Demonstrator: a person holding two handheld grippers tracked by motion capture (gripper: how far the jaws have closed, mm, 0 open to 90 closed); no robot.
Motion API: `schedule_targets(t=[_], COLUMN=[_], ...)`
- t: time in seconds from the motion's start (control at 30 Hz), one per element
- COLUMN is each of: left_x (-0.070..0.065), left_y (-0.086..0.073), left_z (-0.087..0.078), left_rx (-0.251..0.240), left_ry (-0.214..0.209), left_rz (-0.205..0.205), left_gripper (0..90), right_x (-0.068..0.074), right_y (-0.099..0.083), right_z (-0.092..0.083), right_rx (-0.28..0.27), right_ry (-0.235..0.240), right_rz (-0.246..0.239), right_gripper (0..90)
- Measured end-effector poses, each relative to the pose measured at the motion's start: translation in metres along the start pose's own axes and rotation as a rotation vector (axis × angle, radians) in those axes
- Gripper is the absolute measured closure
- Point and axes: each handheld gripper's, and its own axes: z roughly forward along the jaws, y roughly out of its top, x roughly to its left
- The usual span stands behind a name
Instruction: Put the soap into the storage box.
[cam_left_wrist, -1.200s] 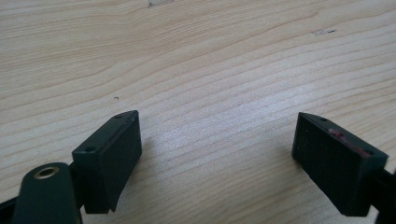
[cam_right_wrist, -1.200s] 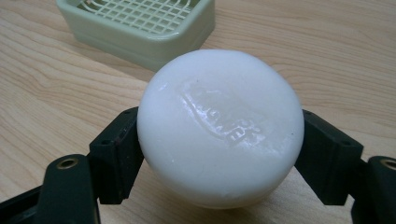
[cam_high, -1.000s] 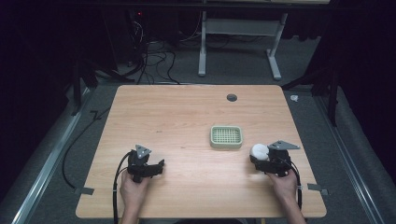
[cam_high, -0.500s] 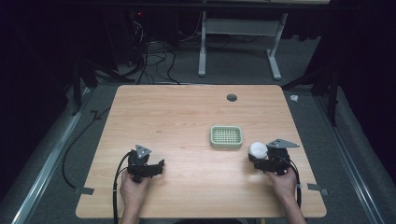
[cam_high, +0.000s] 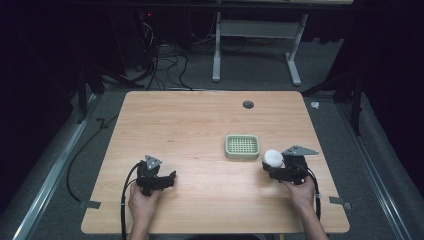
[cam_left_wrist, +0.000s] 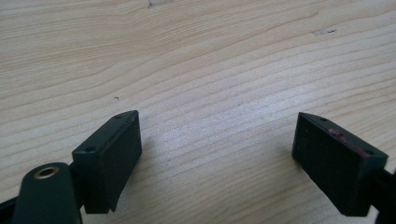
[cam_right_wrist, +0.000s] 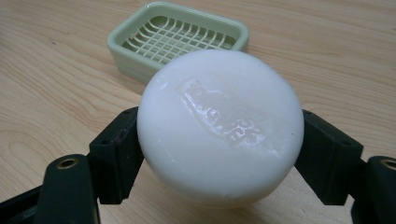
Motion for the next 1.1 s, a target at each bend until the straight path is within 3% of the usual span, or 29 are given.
schedule_targets(t=[1.1], left_x=[0.0], left_y=[0.0], left_z=[0.0], left_rx=[0.0], left_ry=[0.0], left_rz=[0.0], left_gripper=[16.3], right_x=[0.007], right_y=[0.027], right_z=[0.004], right_rx=[-0.01], right_ry=[0.046], right_rz=[-0.031], right_gripper=[24.7])
